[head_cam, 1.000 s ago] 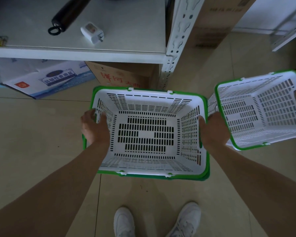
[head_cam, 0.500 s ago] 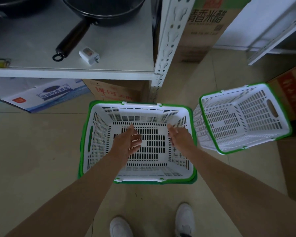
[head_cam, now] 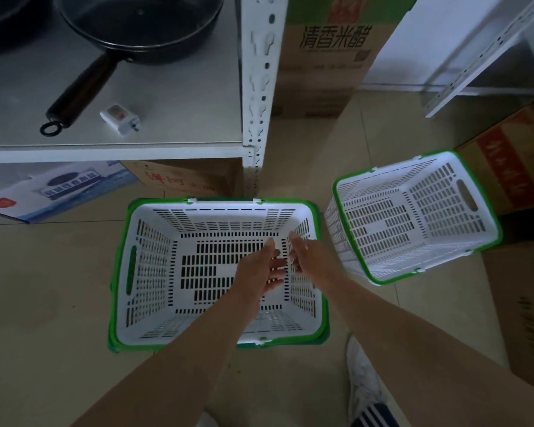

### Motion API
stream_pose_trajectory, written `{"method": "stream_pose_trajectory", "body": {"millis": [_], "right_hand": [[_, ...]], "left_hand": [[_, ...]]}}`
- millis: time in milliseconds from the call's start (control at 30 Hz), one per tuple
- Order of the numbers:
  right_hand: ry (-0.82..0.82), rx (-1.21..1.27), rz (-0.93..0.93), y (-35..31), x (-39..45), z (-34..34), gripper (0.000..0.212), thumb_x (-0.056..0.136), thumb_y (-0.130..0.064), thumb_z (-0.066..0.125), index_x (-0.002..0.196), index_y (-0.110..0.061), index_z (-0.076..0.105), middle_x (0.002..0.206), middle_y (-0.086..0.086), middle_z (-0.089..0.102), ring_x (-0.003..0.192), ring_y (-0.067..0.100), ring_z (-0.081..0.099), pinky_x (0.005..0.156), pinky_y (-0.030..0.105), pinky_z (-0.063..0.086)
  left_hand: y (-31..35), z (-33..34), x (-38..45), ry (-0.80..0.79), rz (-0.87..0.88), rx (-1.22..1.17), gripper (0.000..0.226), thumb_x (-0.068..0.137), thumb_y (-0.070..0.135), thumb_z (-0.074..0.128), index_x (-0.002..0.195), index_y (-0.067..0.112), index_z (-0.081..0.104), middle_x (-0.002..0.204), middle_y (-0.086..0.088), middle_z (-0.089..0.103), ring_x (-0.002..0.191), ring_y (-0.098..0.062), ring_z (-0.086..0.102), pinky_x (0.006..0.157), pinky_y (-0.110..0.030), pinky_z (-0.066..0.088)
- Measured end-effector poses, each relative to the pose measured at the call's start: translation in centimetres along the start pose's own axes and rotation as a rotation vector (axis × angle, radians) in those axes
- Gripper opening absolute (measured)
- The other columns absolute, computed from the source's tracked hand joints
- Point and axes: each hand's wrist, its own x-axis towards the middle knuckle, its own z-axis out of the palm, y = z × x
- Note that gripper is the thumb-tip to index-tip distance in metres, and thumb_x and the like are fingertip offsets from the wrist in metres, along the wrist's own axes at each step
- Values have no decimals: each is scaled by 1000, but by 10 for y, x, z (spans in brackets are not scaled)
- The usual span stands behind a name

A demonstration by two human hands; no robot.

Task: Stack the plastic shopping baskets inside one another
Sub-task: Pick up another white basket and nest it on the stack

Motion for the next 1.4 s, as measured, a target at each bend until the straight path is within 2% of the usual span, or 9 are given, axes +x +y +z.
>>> {"method": "stream_pose_trajectory", "body": {"millis": [100,267,500,700,800,1033,1100,1200,1400], "right_hand": [[17,20,3,10,10,-20,55,94,-62,39,66,-20,61,63,4,65,57,20,63,71,42,58],[12,72,35,24,28,-63,43,104,-34,41,70,-11,56,59,0,51,45,8,50,49,15,44],[85,98,82,73,52,-135,49,97,-48,49,65,-14,63,60,5,63,53,22,58,68,42,56],[52,-5,81,105,80,-201,54,98,-52,43,68,-11,64,57,2,61,50,19,57,51,25,47],[30,-30,89,122,95,-231,57,97,-54,42,70,-9,65,58,2,61,52,19,59,58,28,50],[65,-36,142,155,141,-286,59,95,-56,46,68,-8,65,69,14,68,64,29,65,78,48,58],[89,-76,159,164,155,-299,63,95,-56,46,76,-2,69,77,19,72,73,36,70,81,51,57],[139,-127,154,176,173,-317,65,97,-56,43,81,1,71,82,21,73,78,37,71,81,47,57],[232,-347,105,199,205,-351,63,101,-52,31,89,-1,68,79,11,59,67,24,51,65,31,36]], "left_hand": [[1,32,4,22,-6,-2,39,101,43,50,107,9,67,104,-14,72,87,-25,65,79,-35,55],[1,87,16,52,-37,-43,38,101,41,51,105,5,66,86,-8,69,68,-18,62,67,-28,51],[-10,172,39,93,-78,-39,34,104,37,46,98,9,66,83,-6,69,65,-16,60,63,-25,51],[-22,235,65,130,-114,8,34,106,29,39,85,9,58,74,-6,61,56,-14,51,55,-24,43],[-29,263,81,216,-90,-19,38,107,32,38,82,10,55,74,-6,59,58,-16,51,56,-27,44],[-41,308,110,571,22,84,37,101,42,48,92,11,65,92,-17,70,69,-27,61,65,-33,49],[-41,313,119,688,54,124,37,99,45,51,108,14,67,109,-15,69,87,-32,66,76,-39,55],[-44,316,136,775,91,178,47,96,48,55,130,17,59,140,-13,51,119,-36,58,98,-51,51],[-44,316,159,832,114,176,70,96,52,54,154,19,32,160,-10,30,141,-36,39,111,-51,39]]}}
